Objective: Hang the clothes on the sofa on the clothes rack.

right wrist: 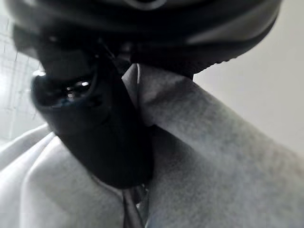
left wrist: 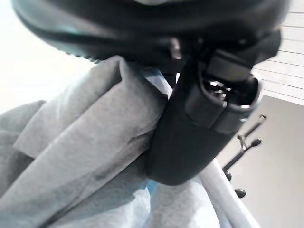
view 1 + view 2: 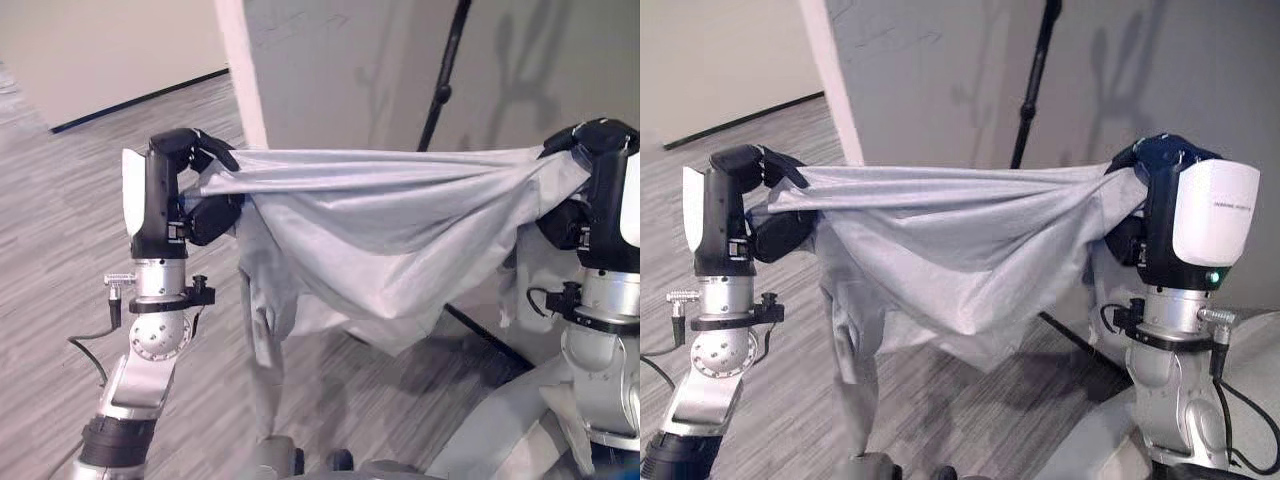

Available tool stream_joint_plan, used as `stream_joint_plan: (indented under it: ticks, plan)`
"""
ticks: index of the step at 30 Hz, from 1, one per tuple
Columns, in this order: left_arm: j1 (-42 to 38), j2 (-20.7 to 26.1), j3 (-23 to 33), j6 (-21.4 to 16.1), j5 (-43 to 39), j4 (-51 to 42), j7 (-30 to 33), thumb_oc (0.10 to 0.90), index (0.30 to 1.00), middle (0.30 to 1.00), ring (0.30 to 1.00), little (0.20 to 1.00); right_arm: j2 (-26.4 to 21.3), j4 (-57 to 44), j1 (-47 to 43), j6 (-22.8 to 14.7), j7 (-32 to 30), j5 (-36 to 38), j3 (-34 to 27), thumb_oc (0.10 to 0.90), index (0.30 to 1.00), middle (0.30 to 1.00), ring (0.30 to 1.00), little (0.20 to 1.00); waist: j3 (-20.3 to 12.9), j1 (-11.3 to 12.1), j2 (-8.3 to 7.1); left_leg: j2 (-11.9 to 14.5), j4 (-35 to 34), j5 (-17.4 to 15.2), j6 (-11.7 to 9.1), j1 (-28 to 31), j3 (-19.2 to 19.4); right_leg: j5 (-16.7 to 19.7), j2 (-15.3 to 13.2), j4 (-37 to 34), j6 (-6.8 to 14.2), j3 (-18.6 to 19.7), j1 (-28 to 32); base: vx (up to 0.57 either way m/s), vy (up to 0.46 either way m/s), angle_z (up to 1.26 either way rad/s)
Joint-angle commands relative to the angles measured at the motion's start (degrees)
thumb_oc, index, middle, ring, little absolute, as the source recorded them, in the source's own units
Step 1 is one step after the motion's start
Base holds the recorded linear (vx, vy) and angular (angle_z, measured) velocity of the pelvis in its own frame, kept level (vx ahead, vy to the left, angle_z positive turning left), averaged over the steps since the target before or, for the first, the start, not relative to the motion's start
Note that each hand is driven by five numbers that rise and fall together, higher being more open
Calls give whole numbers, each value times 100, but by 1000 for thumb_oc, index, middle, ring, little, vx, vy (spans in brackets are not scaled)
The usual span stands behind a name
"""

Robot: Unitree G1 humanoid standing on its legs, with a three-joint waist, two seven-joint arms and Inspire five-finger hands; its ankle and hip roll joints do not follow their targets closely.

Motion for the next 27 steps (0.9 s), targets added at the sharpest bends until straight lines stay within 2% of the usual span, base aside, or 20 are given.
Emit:
stream_joint_plan:
  ticks: [1, 2, 4, 5, 6, 8, 9, 10, 11, 13, 17, 22, 27]
  plan:
    - [-836, 447, 413, -9, 258, 512, 756, 400, 300, 300, 300, 300, -555, 253, -1013, 292, -645, -39, -324, 400, 300, 300, 300, 300, -323, 280, -20, -129, -2164, 232, 315, 525, -414, 626, -277, -723, 943, 8, -103, 196, 280, -78]
    - [-905, 527, 406, 32, 331, 585, 807, 400, 300, 300, 300, 300, -601, 322, -1209, 318, -669, -38, -254, 400, 300, 300, 300, 300, -337, 367, 21, -308, -2739, 387, 278, 580, -726, 647, -238, -723, 962, 149, -106, 209, 207, -107]
    - [-1097, 774, 369, 75, 431, 730, 870, 400, 300, 300, 300, 300, -814, 564, -1708, 390, -702, -61, -38, 400, 300, 300, 300, 300, -368, 566, 108, -733, -3827, 1039, 170, 507, -1703, 538, -71, -723, 960, 612, 58, 274, 136, -151]
    - [-1225, 840, 274, 52, 544, 803, 868, 400, 300, 300, 300, 300, -992, 722, -1914, 456, -714, -170, 64, 400, 300, 300, 300, 300, -345, 585, 146, -792, -4269, 1288, 106, 414, -1901, 396, 17, -723, 924, 733, 158, 195, 44, -174]
    - [-1244, 834, 271, 47, 550, 819, 875, 400, 300, 300, 300, 300, -1007, 748, -1943, 457, -726, -170, 79, 400, 300, 300, 300, 300, -334, 588, 151, -780, -4333, 1323, 103, 445, -1900, 396, 17, -723, 921, 737, 158, 130, 49, -148]
    - [-1416, 896, 230, 207, 574, 1017, 924, 400, 300, 300, 300, 300, -1035, 903, -2006, 612, -705, -89, 48, 400, 300, 300, 300, 300, -357, 543, 269, -723, -4388, 1555, 37, 474, -1926, 309, 82, -723, 893, 965, 325, 80, 159, -55]
    - [-1633, 929, 130, 236, 596, 1152, 923, 400, 300, 300, 300, 300, -1148, 1071, -2149, 736, -762, -112, 54, 400, 300, 300, 300, 300, -430, 547, 322, -668, -4501, 1601, 63, 698, -1979, 252, 71, -718, 887, 1048, 402, 168, 340, -39]
    - [-1879, 988, -36, 243, 639, 1376, 948, 400, 300, 300, 300, 300, -1259, 1361, -2287, 834, -792, -80, 137, 400, 300, 300, 300, 300, -581, 505, 385, -621, -4614, 1804, 23, 985, -2079, 267, -19, -666, 917, 1123, 386, 185, 266, -49]
    - [-1942, 987, -74, 222, 640, 1448, 976, 400, 300, 300, 300, 300, -1292, 1434, -2337, 828, -829, -59, 166, 400, 300, 300, 300, 300, -563, 520, 384, -603, -4723, 1848, 28, 1053, -2076, 242, -23, -654, 915, 1129, 401, 190, 294, -44]
    - [-2430, 1177, -409, 271, 627, 2018, 1076, 400, 300, 300, 300, 300, -1646, 2001, -2698, 1028, -963, 125, 360, 400, 300, 300, 300, 300, -749, 455, 370, -580, -4815, 1790, 78, 1297, -1973, 206, -156, -522, 1015, 1243, 327, 172, 182, -74]
    - [-2782, 1305, -512, 398, 642, 2498, 1248, 400, 300, 300, 300, 300, -1959, 2558, -3027, 1213, -1071, 250, 519, 400, 300, 300, 300, 300, -920, 436, 384, -585, -4827, 1653, 218, 1482, -1700, 199, -259, -453, 1143, 1492, 290, 107, 123, -50]
    - [-3028, 1322, -573, 515, 712, 2783, 1373, 400, 300, 300, 300, 300, -2181, 3195, -3110, 1315, -1099, 433, 630, 400, 300, 300, 300, 300, -1019, 430, 393, -586, -4827, 1494, 347, 1651, -1490, 172, -365, -401, 1236, 1616, 330, 73, 80, -23]
    - [-3164, 1184, -758, 550, 675, 3007, 1369, 400, 300, 300, 300, 300, -2327, 3915, -3033, 1348, -1132, 704, 764, 400, 300, 300, 300, 300, -1060, 432, 353, -593, -4827, 1396, 397, 1765, -1456, 160, -421, -455, 1264, 1586, 418, 34, 19, -5]
